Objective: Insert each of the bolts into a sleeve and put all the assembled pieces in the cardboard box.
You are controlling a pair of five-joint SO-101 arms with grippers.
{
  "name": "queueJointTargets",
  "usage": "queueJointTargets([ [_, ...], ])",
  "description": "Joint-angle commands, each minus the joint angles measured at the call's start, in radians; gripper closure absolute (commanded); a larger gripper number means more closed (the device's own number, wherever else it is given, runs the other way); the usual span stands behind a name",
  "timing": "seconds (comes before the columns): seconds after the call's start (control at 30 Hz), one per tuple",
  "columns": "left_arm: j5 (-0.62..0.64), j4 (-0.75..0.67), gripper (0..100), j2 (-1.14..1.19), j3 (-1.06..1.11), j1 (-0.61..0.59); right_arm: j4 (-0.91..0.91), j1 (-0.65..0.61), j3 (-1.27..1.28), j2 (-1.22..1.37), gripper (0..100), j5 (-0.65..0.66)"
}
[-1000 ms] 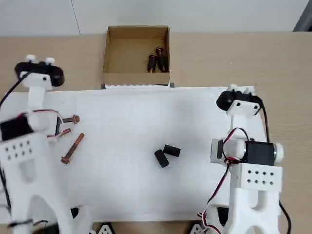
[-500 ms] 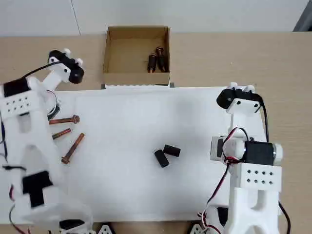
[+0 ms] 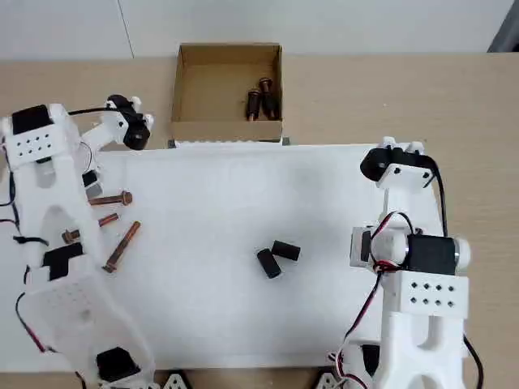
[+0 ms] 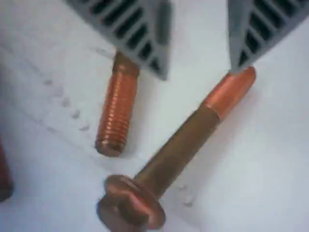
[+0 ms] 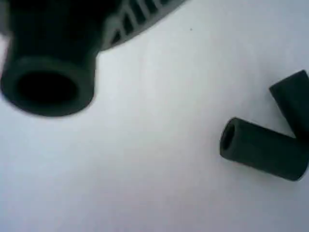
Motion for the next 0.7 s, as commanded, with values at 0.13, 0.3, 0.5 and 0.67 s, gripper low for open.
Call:
queueJointTargets([
  [0.13, -0.020, 0.005, 89, 0.115, -0.151, 0.049, -0.033, 0.008, -0.003, -0.012, 99.5, -0.011],
  [0.3, -0.028, 0.003, 89, 0.201, -0.245, 0.054, -0.053, 0.007, -0.003, -0.012, 99.5, -0.009],
  [0.5, -0.029, 0.028, 89, 0.259, -0.306, 0.037, -0.053, 0.007, -0.003, -0.012, 99.5, -0.009],
  [0.67, -0.048, 0.057, 89, 0.258, -0.300, 0.029, -0.053, 0.007, -0.005, -0.012, 99.5, -0.009],
])
